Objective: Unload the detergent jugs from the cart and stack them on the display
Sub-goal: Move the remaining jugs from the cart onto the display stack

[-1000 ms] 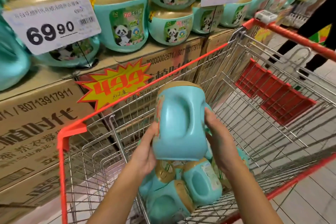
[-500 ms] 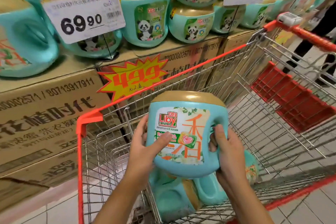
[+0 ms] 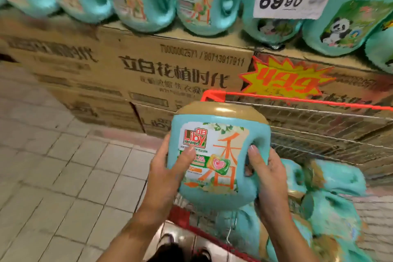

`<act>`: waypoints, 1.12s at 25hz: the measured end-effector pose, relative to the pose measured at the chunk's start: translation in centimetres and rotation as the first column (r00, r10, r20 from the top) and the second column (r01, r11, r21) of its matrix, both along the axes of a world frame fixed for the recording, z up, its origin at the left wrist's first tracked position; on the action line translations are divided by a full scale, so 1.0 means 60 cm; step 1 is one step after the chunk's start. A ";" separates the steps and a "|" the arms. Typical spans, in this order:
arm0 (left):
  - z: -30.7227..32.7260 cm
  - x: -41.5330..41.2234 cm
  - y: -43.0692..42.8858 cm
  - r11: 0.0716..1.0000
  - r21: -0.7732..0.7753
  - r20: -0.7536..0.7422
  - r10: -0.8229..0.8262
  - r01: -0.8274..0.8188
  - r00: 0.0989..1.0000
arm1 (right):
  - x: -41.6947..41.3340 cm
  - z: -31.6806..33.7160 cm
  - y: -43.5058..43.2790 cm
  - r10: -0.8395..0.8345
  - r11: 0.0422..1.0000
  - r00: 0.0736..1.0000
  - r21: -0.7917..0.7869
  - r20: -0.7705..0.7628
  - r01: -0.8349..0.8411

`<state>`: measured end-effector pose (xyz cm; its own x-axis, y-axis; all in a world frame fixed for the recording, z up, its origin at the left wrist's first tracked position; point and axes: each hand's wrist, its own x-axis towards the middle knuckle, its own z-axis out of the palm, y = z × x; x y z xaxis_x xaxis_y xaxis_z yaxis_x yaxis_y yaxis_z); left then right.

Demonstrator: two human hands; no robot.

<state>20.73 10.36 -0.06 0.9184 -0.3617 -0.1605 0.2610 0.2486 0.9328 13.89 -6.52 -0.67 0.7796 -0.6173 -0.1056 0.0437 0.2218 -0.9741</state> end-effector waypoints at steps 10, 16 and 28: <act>0.035 0.065 0.363 0.905 -0.009 0.038 0.425 -0.425 0.904 | 0.173 0.043 0.343 0.428 0.901 0.899 0.030 0.096 -0.433; 0.073 0.166 0.558 0.920 0.014 0.084 0.390 -0.392 0.917 | 0.267 0.051 0.533 0.419 0.900 0.900 0.080 0.118 -0.429; 0.167 0.498 0.616 0.970 -0.109 0.239 0.240 -0.219 0.941 | 0.551 0.168 0.587 0.336 0.939 0.908 -0.022 0.251 -0.342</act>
